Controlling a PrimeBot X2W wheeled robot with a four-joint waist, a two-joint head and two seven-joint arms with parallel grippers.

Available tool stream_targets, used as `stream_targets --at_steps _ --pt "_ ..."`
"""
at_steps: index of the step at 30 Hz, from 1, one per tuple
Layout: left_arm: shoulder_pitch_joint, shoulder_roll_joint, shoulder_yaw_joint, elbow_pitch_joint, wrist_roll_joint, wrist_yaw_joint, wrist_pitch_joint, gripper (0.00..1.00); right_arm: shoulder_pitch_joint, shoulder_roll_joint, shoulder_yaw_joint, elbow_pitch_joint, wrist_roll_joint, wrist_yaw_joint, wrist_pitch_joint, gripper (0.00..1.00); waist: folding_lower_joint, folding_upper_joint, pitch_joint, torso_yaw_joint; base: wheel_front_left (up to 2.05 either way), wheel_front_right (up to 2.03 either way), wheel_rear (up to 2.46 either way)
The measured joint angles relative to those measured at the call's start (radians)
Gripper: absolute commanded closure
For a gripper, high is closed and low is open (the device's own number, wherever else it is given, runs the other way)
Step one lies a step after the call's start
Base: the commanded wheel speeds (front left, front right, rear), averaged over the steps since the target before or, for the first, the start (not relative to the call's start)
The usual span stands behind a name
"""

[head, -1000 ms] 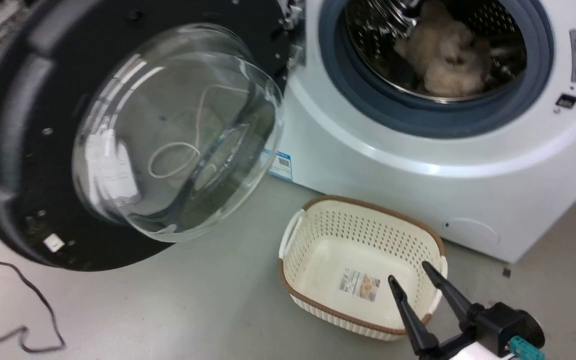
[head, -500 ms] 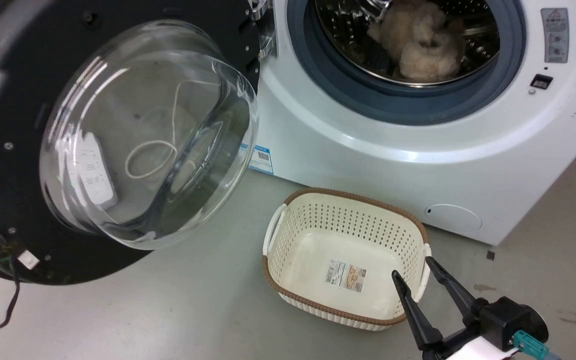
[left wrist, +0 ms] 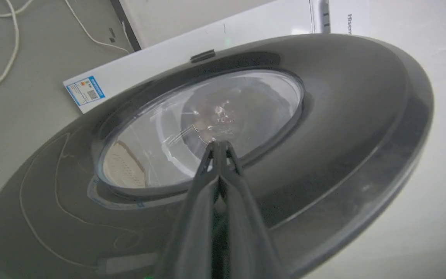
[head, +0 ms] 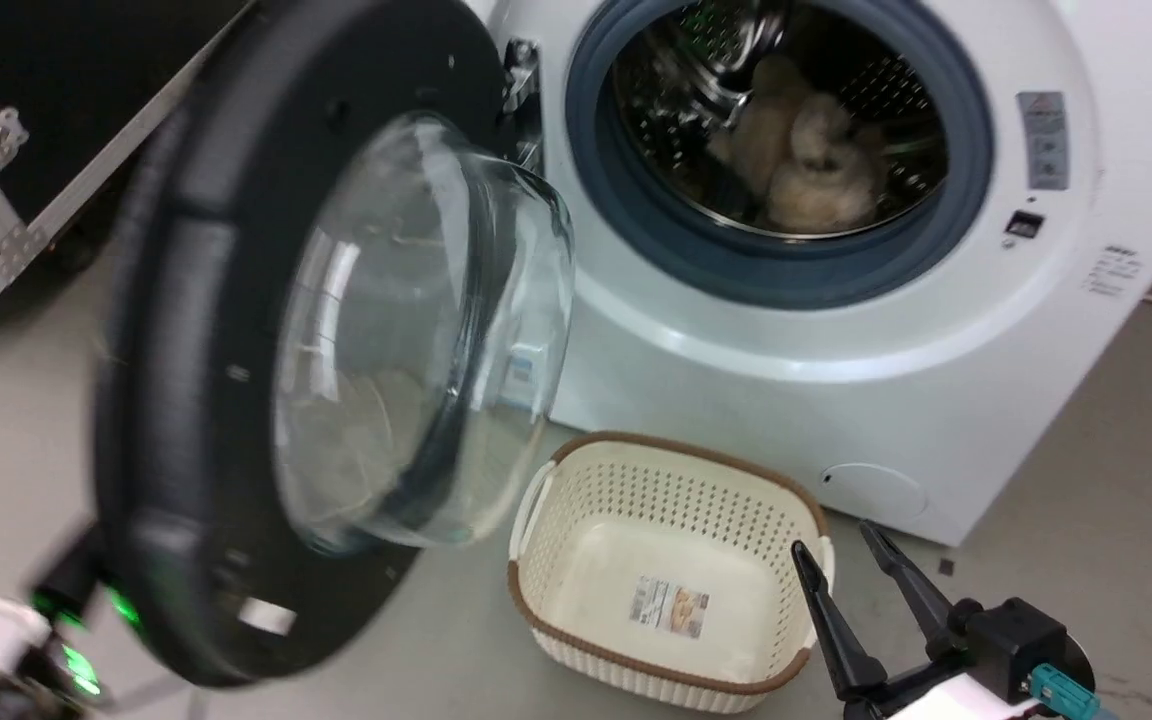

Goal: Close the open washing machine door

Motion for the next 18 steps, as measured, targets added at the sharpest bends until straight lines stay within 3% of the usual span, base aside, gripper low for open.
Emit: stream_targets --at_steps 5,9,13,14,18 --pt "0.136 -0.101 -0.094 -0.149 -0.018 0.027 0.057 1.00 0.011 0.016 -0.030 0.011 -0.001 0.000 0.000 0.00 0.0000 0.0000 -0.020 -0.038 0.00 0.00 0.00" --pt "0.206 -0.128 -0.206 -0.227 -0.037 0.047 0.059 1.00 0.010 0.015 -0.050 0.013 -0.005 0.000 0.000 0.00 0.0000 0.0000 -0.020 -0.078 0.00 0.00 0.00" --pt "0.237 -0.129 -0.314 -0.241 -0.089 0.052 -0.001 1.00 0.006 0.011 -0.056 0.012 -0.010 0.000 0.000 0.00 0.0000 0.0000 -0.008 -0.130 0.00 0.00 0.00" --pt "0.238 -0.130 -0.407 -0.232 -0.126 0.051 -0.061 1.00 -0.008 0.003 -0.058 0.011 -0.010 0.000 0.000 0.00 0.0000 0.0000 0.009 -0.179 0.00 0.00 0.00" --pt "0.191 -0.132 -0.541 -0.194 -0.174 0.041 -0.163 1.00 -0.038 -0.006 -0.061 0.006 -0.009 0.000 0.000 0.00 0.0002 0.0000 0.049 -0.275 0.00 0.00 0.00"
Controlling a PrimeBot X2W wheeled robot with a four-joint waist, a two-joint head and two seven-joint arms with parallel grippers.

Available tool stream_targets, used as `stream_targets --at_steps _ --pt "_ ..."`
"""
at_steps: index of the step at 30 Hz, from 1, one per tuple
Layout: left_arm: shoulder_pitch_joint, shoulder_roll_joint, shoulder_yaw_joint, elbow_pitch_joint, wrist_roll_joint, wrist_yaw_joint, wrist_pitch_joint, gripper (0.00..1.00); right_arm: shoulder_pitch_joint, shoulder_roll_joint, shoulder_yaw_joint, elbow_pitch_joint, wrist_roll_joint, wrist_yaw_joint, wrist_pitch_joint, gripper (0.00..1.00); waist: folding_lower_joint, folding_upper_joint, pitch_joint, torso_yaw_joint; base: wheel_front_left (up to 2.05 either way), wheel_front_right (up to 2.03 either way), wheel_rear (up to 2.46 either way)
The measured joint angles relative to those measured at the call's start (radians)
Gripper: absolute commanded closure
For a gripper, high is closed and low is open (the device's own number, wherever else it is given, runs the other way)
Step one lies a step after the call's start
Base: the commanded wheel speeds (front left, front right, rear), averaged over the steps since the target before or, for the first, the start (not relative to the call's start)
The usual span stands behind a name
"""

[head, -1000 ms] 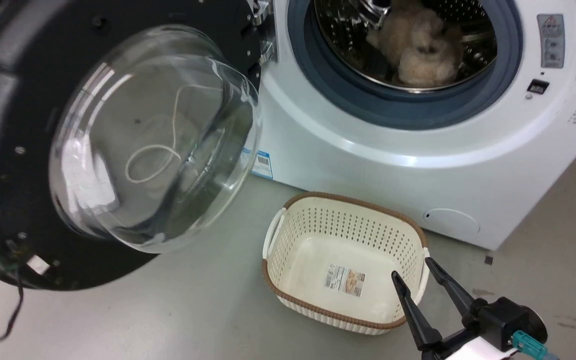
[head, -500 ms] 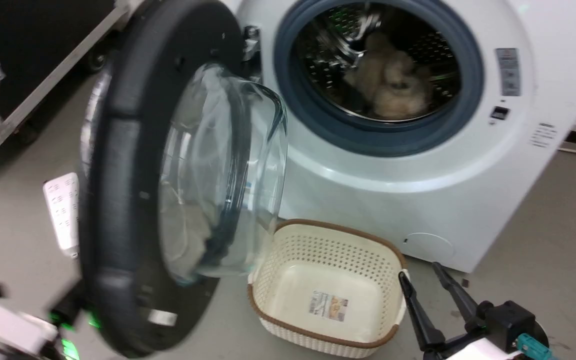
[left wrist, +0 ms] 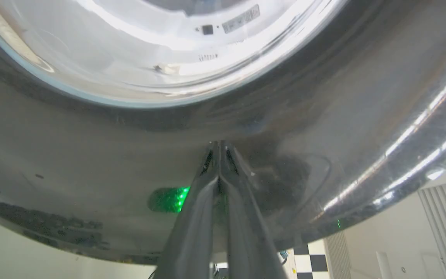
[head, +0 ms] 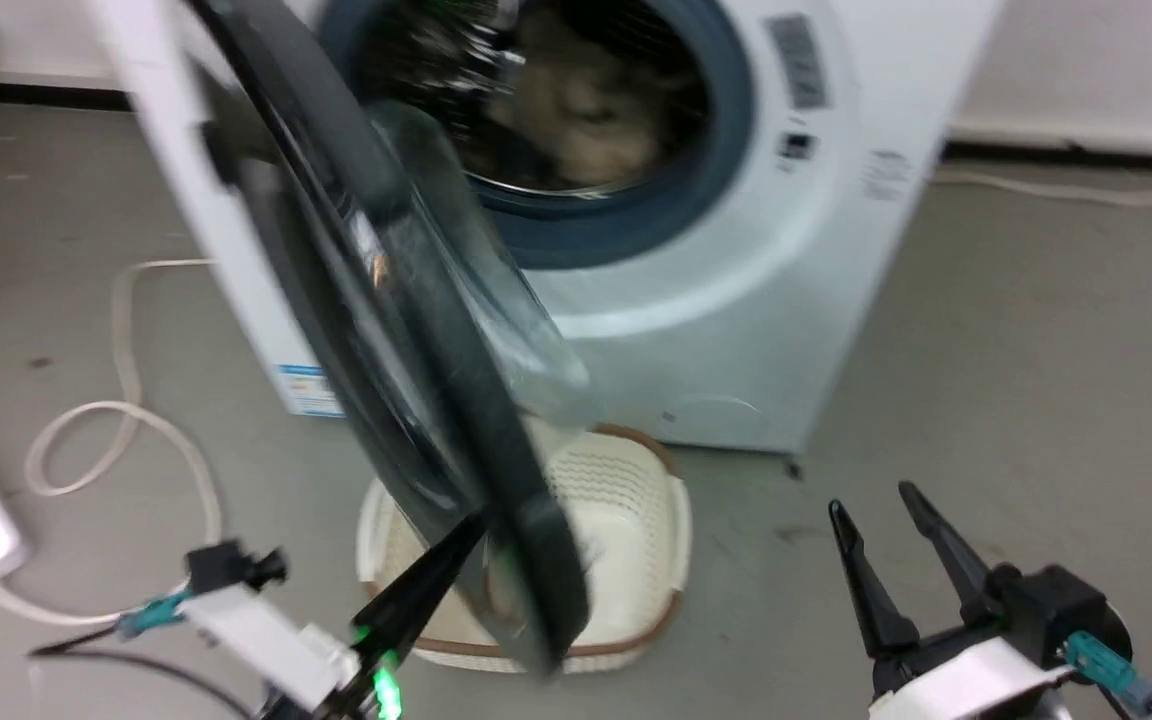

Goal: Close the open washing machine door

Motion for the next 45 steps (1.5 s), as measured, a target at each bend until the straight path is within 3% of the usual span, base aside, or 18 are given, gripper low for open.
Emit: stream_targets --at_steps 4,9,13,17,23,27,28,29,30,35,40,45 --pt "-0.062 -0.001 -0.060 0.031 -0.013 -0.009 -0.070 1.00 -0.015 0.000 -0.001 -0.003 0.000 0.000 0.000 0.00 0.0000 0.0000 0.030 -0.065 0.00 0.00 0.00" --pt "-0.235 -0.002 -0.132 0.144 -0.025 -0.021 -0.204 1.00 -0.042 0.005 -0.007 -0.008 0.010 0.000 0.000 0.00 0.0001 0.0000 0.097 -0.202 0.00 0.00 0.00" --pt "-0.329 -0.004 -0.138 0.224 -0.030 -0.026 -0.272 1.00 -0.052 0.016 -0.011 -0.007 0.013 0.000 0.000 0.00 0.0001 0.0000 0.128 -0.270 0.00 0.00 0.00" --pt "-0.486 -0.005 -0.128 0.364 -0.040 -0.033 -0.425 1.00 -0.057 0.035 -0.010 -0.002 0.019 0.000 0.000 0.00 0.0001 0.0000 0.169 -0.370 0.00 0.00 0.00" --pt "-0.614 -0.005 -0.148 0.503 -0.053 -0.041 -0.527 1.00 -0.057 0.047 -0.005 0.004 0.019 0.000 0.000 0.00 0.0002 0.0000 0.195 -0.429 0.00 0.00 0.00" --pt "-0.598 -0.004 -0.171 0.477 -0.058 -0.044 -0.539 1.00 -0.056 0.048 -0.016 -0.004 0.018 0.000 0.000 0.00 0.0000 0.0000 0.168 -0.394 0.00 0.00 0.00" --pt "-0.578 -0.001 -0.178 0.457 -0.048 -0.044 -0.539 0.80 -0.056 0.047 -0.018 -0.007 0.017 0.000 0.000 0.00 0.0000 0.0000 0.161 -0.383 0.00 0.00 0.00" --pt "-0.554 0.003 -0.186 0.443 -0.039 -0.044 -0.538 0.80 -0.054 0.046 -0.021 -0.010 0.017 0.000 0.000 0.00 -0.0001 0.0000 0.155 -0.371 0.00 0.00 0.00" --pt "-0.523 0.013 -0.200 0.419 -0.025 -0.044 -0.538 0.00 -0.050 0.043 -0.022 -0.013 0.017 0.000 0.000 0.00 -0.0001 0.0000 0.147 -0.359 0.00 0.00 0.00" --pt "-0.350 0.090 -0.266 0.274 0.099 -0.044 -0.612 0.00 -0.009 0.021 -0.028 -0.019 0.016 0.000 0.000 0.00 -0.0002 0.0000 0.097 -0.289 0.00 0.00 0.00" --pt "-0.203 0.221 -0.351 0.175 0.300 -0.044 -0.788 0.00 0.035 0.006 -0.033 -0.026 0.017 0.000 0.000 0.00 -0.0003 0.0000 0.039 -0.205 0.00 0.00 0.00" --pt "-0.114 0.284 -0.315 0.198 0.574 -0.039 -0.855 0.00 0.069 0.000 -0.037 -0.037 0.017 0.000 0.000 0.00 -0.0003 0.0000 -0.010 -0.114 0.00 0.00 0.00"
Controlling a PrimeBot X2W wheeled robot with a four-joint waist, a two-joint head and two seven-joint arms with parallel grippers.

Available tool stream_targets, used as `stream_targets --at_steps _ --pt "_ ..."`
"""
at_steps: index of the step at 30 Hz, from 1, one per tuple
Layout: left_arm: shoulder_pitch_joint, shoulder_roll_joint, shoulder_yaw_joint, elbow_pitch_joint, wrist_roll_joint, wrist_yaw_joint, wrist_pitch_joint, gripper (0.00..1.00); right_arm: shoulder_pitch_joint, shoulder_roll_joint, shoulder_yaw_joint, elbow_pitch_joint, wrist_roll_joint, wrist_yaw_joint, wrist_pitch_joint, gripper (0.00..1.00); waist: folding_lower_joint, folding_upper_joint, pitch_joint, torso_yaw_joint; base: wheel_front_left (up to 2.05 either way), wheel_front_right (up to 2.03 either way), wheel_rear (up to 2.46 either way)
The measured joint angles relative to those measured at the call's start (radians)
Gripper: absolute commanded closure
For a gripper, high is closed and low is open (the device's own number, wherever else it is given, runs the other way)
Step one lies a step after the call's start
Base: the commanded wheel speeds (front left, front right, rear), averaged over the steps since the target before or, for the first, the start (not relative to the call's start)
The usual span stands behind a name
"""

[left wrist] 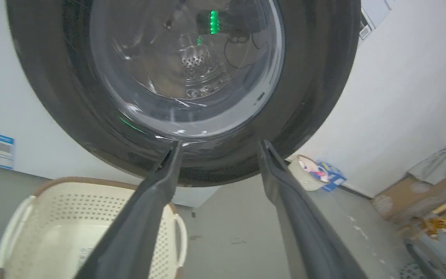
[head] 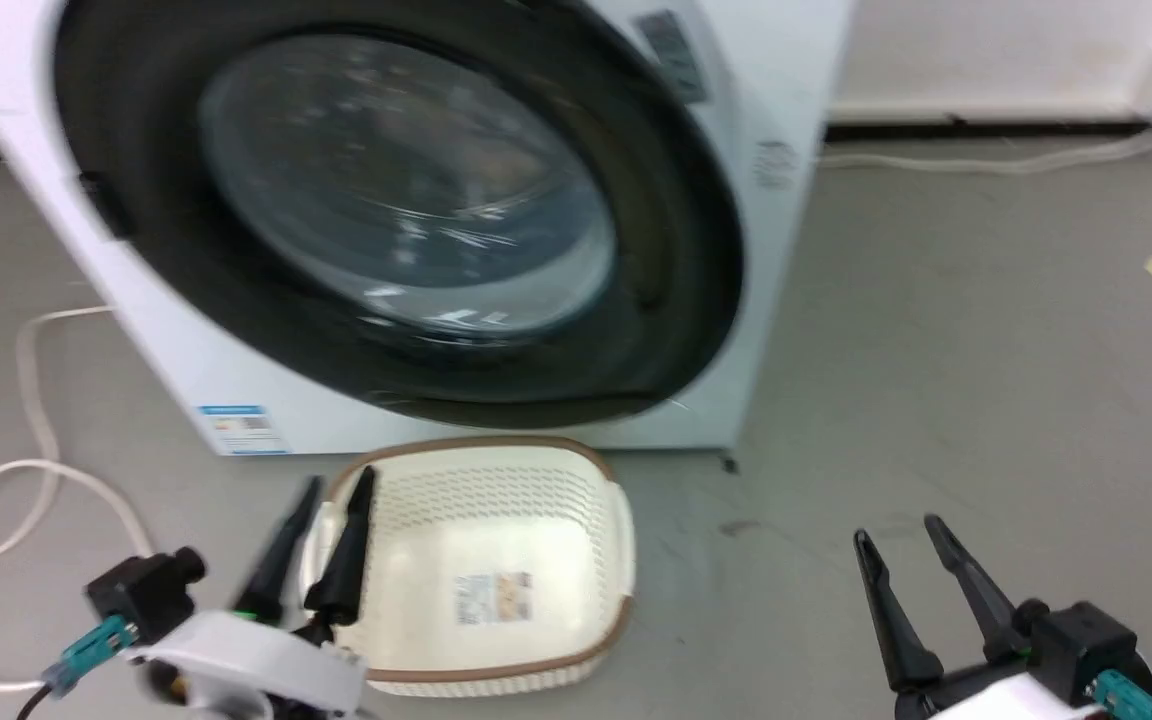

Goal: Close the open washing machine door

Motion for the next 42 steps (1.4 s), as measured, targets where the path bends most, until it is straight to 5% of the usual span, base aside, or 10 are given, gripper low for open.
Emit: stream_targets --at_steps 6,11,19,20,21,22,29,42 --pt "0.104 -0.092 0.190 -0.106 0.414 0.058 -0.001 0.00 0.028 -0.001 -0.001 -0.009 -0.002 0.000 0.000 0.00 0.0000 0.0000 -0.051 0.093 0.00 0.00 0.00" --pt "0.175 -0.149 0.235 -0.158 0.665 0.061 0.000 0.00 0.048 -0.001 -0.007 -0.012 -0.003 0.000 0.000 0.00 0.0000 0.0000 -0.077 0.148 0.00 0.00 0.00" --pt "0.233 -0.193 0.242 -0.178 0.858 0.086 0.000 0.00 0.053 0.012 -0.011 -0.007 -0.009 0.000 0.000 0.00 0.0001 -0.0001 -0.082 0.184 0.00 0.00 0.00" --pt "0.233 -0.195 0.239 -0.174 0.867 0.083 0.000 0.00 0.053 0.011 -0.006 -0.002 -0.009 0.000 0.000 0.07 0.0001 -0.0001 -0.079 0.187 0.00 0.00 0.00" --pt "0.233 -0.197 0.236 -0.168 0.872 0.079 0.000 0.00 0.053 0.011 -0.003 -0.001 -0.009 0.000 0.000 0.80 0.0002 0.0000 -0.076 0.191 0.00 0.00 0.00" --pt "0.233 -0.201 0.236 -0.160 0.872 0.077 0.000 0.00 0.053 0.012 -0.002 -0.005 -0.009 0.000 0.000 1.00 0.0002 0.0000 -0.072 0.194 0.00 0.00 0.00" --pt "0.192 -0.231 0.221 -0.161 0.883 0.065 0.000 0.00 -0.034 -0.041 0.012 -0.040 -0.015 0.000 0.002 1.00 0.0003 0.0000 0.003 0.222 0.00 0.00 0.00" --pt "0.070 -0.269 0.161 -0.158 0.899 0.048 0.000 0.00 -0.436 -0.320 0.112 -0.001 0.164 0.000 0.153 1.00 0.0004 0.0000 0.185 0.342 0.00 0.00 0.00"
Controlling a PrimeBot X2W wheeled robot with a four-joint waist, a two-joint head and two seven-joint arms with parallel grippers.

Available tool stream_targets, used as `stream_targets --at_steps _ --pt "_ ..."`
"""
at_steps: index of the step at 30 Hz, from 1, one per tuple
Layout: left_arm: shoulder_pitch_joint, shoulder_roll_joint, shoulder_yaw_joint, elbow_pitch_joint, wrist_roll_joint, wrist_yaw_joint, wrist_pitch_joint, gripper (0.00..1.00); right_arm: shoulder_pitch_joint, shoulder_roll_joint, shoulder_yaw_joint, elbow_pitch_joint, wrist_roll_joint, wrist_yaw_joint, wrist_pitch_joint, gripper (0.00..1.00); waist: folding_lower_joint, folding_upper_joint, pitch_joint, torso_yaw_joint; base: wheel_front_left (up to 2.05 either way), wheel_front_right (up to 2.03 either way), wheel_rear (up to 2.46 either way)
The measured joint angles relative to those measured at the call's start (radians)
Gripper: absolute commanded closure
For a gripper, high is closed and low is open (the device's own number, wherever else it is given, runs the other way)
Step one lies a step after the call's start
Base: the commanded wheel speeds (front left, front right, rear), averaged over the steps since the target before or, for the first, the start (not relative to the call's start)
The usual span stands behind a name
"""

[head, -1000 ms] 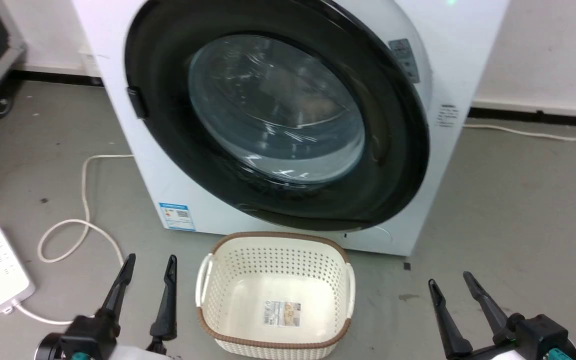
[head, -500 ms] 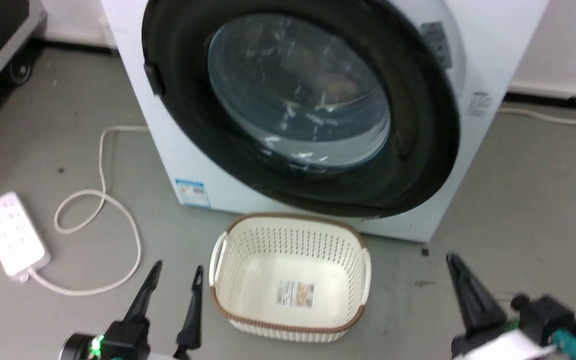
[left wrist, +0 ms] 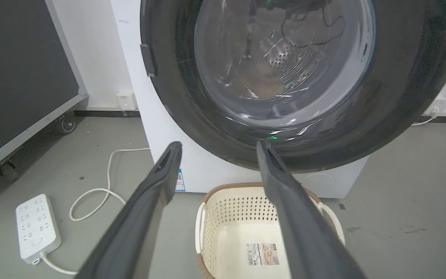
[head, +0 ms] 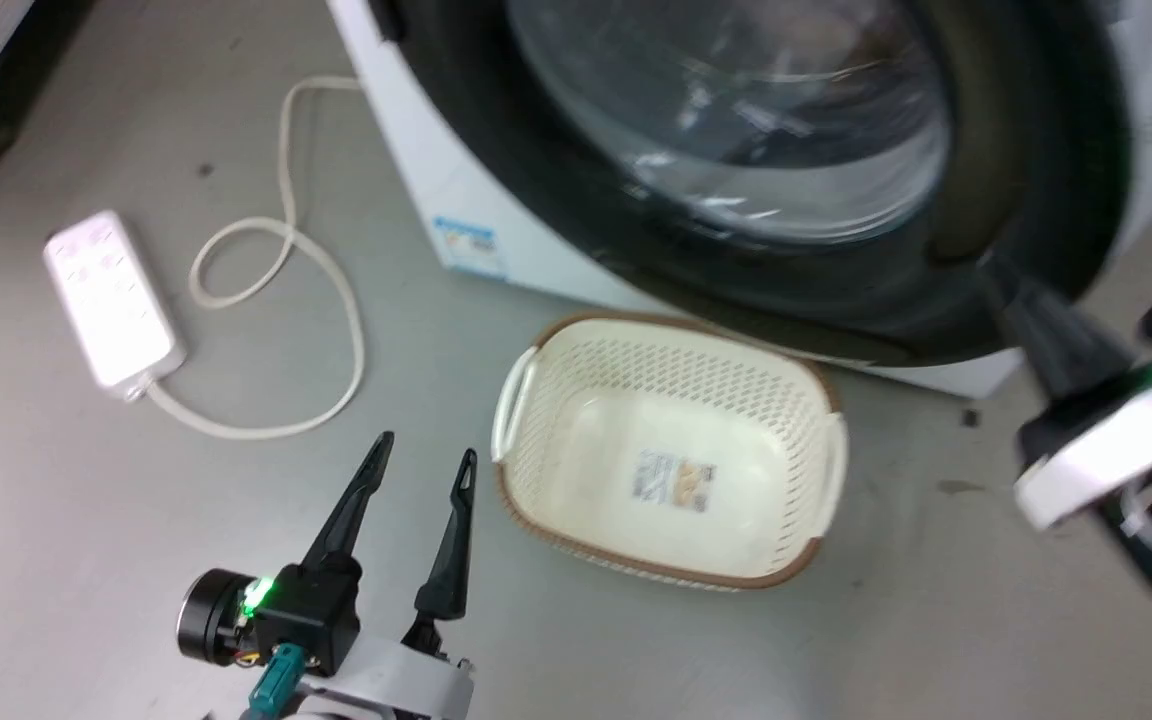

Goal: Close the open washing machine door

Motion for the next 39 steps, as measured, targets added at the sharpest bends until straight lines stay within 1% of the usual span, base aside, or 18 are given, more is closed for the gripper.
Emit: stream_targets --at_steps 5,7,14,17,20,24,27,28,29,30,37,39 --pt "-0.017 -0.008 -0.013 0.004 -0.002 0.000 0.000 0.00 -0.107 -0.062 -0.022 0.099 0.105 0.000 0.045 1.00 0.0000 0.0000 0.045 0.054 0.00 0.00 0.00" --pt "-0.021 -0.011 -0.018 0.007 -0.002 0.000 0.000 0.00 -0.140 -0.083 -0.032 0.141 0.127 0.003 0.053 1.00 0.0000 0.0000 0.059 0.072 0.00 0.00 0.00" --pt "-0.033 -0.014 -0.020 0.006 -0.012 0.006 0.000 0.00 -0.278 -0.103 -0.092 0.298 0.159 0.002 0.077 1.00 -0.0001 0.0000 0.090 0.107 0.00 0.00 0.00" --pt "-0.038 -0.015 -0.021 0.006 -0.012 0.009 0.000 0.00 -0.340 -0.104 -0.123 0.366 0.157 0.003 0.086 1.00 -0.0001 0.0000 0.096 0.112 0.00 0.00 0.00" --pt "-0.044 -0.015 -0.026 0.006 -0.019 0.013 0.000 0.00 -0.378 -0.093 -0.128 0.410 0.150 0.009 0.096 1.00 -0.0002 0.0000 0.096 0.112 0.00 0.00 0.00" --pt "-0.047 -0.016 -0.029 0.006 -0.019 0.018 0.000 0.00 -0.394 -0.073 -0.126 0.447 0.142 0.011 0.092 1.00 -0.0002 0.0000 0.085 0.106 0.00 0.00 0.00" --pt "-0.047 -0.016 -0.021 0.007 -0.019 0.019 0.000 0.00 -0.393 -0.058 -0.113 0.458 0.143 0.008 0.069 1.00 -0.0002 0.0000 0.064 0.094 0.00 0.00 0.00" --pt "-0.047 -0.016 -0.018 0.008 -0.019 0.018 0.000 0.00 -0.390 -0.054 -0.107 0.458 0.144 0.007 0.060 0.91 -0.0002 0.0000 0.056 0.090 0.00 0.00 0.00" --pt "-0.047 -0.016 -0.015 0.010 -0.019 0.018 0.000 0.00 -0.385 -0.049 -0.099 0.457 0.145 0.004 0.048 0.16 -0.0002 0.0000 0.046 0.085 0.00 0.00 0.00" --pt "-0.046 -0.016 -0.010 0.012 -0.019 0.018 0.000 0.00 -0.374 -0.043 -0.091 0.453 0.148 0.002 0.035 0.00 -0.0002 0.0000 0.035 0.079 0.00 0.00 0.00" --pt "-0.008 -0.016 0.041 0.047 -0.039 0.007 0.000 0.00 -0.201 0.015 -0.038 0.377 0.154 0.002 -0.067 0.00 -0.0004 0.0000 -0.064 0.023 0.00 0.00 0.00" --pt "0.003 -0.012 0.048 0.058 -0.035 0.001 0.000 0.00 -0.145 0.022 -0.027 0.347 0.133 0.002 -0.092 0.00 -0.0004 0.0000 -0.092 -0.001 0.00 0.00 0.00"
